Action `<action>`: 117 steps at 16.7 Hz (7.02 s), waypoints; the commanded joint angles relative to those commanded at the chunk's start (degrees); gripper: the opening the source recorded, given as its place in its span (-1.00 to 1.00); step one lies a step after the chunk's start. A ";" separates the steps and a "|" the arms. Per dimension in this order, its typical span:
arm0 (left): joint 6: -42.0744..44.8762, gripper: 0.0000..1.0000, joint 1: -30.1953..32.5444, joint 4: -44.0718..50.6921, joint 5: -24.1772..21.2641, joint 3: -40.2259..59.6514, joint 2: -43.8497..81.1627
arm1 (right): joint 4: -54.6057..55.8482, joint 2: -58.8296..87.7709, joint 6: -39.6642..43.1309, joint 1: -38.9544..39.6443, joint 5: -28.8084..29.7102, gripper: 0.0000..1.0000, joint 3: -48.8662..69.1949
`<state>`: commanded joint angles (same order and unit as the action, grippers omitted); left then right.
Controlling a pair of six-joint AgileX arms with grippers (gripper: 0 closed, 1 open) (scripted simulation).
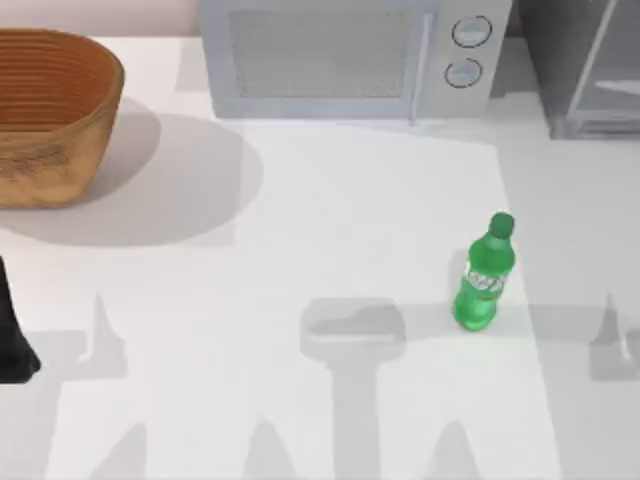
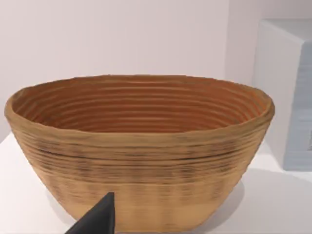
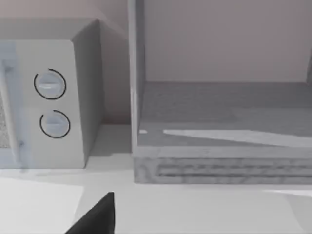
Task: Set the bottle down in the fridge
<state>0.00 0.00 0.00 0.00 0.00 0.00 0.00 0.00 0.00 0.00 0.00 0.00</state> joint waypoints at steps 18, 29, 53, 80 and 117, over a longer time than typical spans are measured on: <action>0.00 1.00 0.00 0.00 0.00 0.00 0.00 | 57.58 66.99 3.26 6.64 -20.25 1.00 4.92; 0.00 1.00 0.00 0.00 0.00 0.00 0.00 | 89.66 109.04 6.41 10.63 -31.88 1.00 6.40; 0.00 1.00 0.00 0.00 0.00 0.00 0.00 | 86.57 117.09 4.48 18.61 -24.15 0.25 18.27; 0.00 1.00 0.00 0.00 0.00 0.00 0.00 | 65.19 98.72 10.83 -1.28 -43.71 -0.98 17.12; 0.00 1.00 0.00 0.00 0.00 0.00 0.00 | 0.00 0.00 0.00 0.00 0.00 -0.98 0.00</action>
<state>0.00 0.00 0.00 0.00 0.00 0.00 0.00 0.00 0.00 0.00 0.00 0.00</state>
